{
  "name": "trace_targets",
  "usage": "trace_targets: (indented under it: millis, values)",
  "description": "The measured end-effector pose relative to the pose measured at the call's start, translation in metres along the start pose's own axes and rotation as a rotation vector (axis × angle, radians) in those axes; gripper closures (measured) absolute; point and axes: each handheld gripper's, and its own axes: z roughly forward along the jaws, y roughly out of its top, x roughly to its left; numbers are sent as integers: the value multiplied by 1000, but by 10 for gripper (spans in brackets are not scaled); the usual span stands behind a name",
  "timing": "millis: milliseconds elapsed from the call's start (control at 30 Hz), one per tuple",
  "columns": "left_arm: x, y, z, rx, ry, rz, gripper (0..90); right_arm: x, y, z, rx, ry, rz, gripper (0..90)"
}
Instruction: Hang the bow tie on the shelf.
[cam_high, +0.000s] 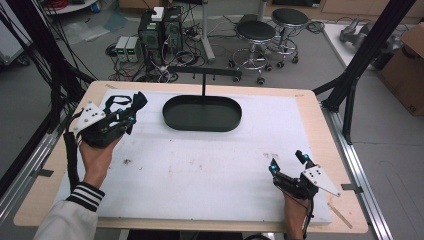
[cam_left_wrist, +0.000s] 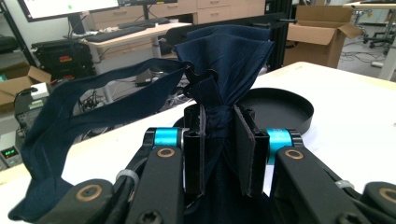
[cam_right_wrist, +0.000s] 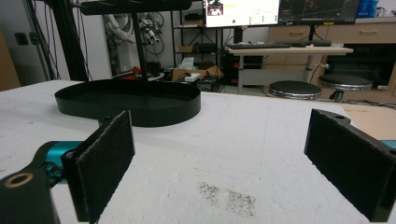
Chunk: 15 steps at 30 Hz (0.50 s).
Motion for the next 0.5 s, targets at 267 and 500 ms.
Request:
trace_targets:
  millis: [267,500]
  values:
    - [-1,10,18,-6,-6,1,747,0,0,0,-1,0,-3,75]
    - [-6,21,39,-10,-36,1,747,0,0,-1,-2,1,1,74]
